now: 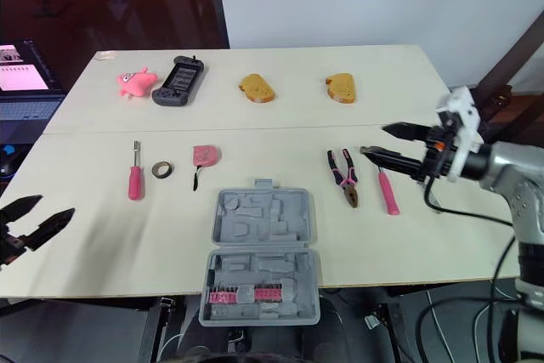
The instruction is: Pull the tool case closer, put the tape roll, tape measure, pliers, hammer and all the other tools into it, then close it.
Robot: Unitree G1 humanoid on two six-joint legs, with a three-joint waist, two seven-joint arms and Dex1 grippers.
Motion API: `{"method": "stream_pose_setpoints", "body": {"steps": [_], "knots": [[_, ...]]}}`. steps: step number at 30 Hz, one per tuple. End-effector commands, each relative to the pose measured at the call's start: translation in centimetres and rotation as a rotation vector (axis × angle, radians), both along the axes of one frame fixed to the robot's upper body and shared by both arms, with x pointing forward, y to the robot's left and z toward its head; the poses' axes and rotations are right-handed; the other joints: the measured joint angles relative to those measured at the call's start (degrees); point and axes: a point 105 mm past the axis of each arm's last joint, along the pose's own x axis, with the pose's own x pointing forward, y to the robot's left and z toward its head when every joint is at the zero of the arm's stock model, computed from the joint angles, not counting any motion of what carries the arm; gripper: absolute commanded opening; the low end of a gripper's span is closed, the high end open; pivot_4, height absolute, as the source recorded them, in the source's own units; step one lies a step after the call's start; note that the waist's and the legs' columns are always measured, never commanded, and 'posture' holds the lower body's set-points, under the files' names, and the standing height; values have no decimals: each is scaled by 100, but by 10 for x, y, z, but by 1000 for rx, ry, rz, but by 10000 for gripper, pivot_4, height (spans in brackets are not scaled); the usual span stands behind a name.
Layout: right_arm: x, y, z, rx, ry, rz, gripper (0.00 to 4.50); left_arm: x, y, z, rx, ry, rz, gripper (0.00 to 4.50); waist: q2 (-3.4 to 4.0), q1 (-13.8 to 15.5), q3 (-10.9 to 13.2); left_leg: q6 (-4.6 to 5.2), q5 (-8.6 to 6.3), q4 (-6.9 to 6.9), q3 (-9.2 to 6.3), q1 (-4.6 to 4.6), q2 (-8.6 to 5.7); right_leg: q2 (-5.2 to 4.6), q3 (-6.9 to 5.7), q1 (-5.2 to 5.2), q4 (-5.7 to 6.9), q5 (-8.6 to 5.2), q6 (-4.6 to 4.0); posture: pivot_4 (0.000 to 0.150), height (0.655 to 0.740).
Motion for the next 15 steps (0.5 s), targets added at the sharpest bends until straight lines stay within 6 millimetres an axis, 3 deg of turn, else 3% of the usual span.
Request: {"method": "stream_pose_setpoints", "body": {"steps": [1,4,6,12,15], "knots": [[0,34,14,-56,-55,128,44802,2,-25,17,7,-26,-10,44801,-7,29,-3,0,0,1,0,0,-1,-2,0,1,0,-6,-12,1500,7188],[3,64,32,-64,-140,233,44802,3,-49,17,46,-16,2,44801,-9,19,-2,1,0,1,-3,-1,-5,-2,-3,5,-7,-6,-12,1500,7188],[2,80,33,-140,-194,288,44802,5,-59,22,46,-56,43,44801,-9,14,-2,2,0,1,4,-3,-9,-3,4,2,-5,-4,-11,1500,7188],[-9,106,31,-168,-263,333,44802,13,-83,24,41,-30,36,44801,-15,31,-5,-1,3,0,-3,-2,-12,7,-5,6,0,4,5,1500,7188],[-22,110,26,-189,-217,388,44802,36,-93,28,108,-15,-22,44801,-15,80,-5,-7,7,1,-8,-1,-15,11,-7,9,1,4,4,1500,7188]]}}
